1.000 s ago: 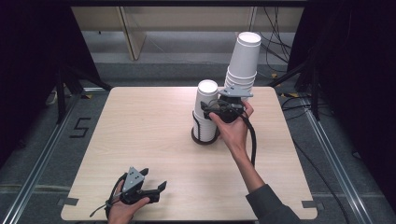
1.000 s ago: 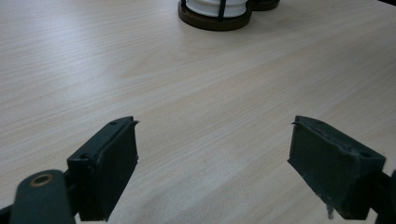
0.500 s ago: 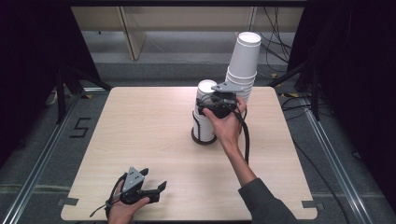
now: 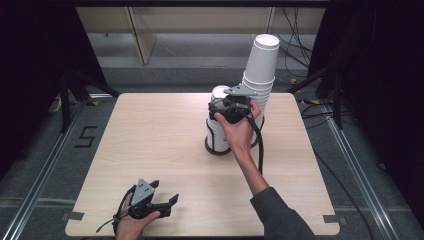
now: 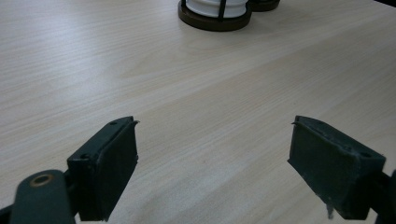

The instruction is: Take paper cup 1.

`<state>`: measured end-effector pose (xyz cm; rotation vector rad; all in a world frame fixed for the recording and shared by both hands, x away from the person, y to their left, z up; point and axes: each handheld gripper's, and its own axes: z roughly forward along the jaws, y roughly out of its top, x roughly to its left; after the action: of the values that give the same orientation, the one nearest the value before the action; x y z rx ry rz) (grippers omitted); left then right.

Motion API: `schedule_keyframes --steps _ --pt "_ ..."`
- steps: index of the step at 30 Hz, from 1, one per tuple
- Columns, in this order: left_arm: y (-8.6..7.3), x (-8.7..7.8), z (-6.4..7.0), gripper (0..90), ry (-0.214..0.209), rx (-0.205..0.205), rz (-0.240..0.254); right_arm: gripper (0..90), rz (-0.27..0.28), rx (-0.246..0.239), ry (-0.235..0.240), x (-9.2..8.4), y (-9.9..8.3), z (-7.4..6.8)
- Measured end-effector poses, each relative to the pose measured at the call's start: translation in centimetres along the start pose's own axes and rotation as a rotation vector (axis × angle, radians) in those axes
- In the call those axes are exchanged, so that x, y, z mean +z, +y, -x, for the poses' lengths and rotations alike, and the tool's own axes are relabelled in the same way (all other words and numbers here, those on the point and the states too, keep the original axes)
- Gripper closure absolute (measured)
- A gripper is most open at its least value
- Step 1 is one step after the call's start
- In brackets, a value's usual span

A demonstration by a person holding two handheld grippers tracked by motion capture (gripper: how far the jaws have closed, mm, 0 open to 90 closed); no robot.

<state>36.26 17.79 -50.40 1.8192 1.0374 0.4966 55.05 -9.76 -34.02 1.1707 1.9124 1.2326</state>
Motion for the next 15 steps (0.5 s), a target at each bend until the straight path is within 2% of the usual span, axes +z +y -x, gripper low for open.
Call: schedule_keyframes --steps 10,13,15 --pt "0.0 0.0 0.0 14.9 0.000 0.002 -0.001 21.5 -0.018 0.018 0.000 0.1 0.3 0.0" --pt "0.0 0.0 0.0 14.8 0.001 -0.003 0.001 22.2 0.023 0.041 -0.003 -0.3 0.7 0.0" --pt "0.0 0.0 0.0 14.8 0.005 0.000 -0.007 22.2 0.040 0.037 0.001 -0.8 1.2 0.1"
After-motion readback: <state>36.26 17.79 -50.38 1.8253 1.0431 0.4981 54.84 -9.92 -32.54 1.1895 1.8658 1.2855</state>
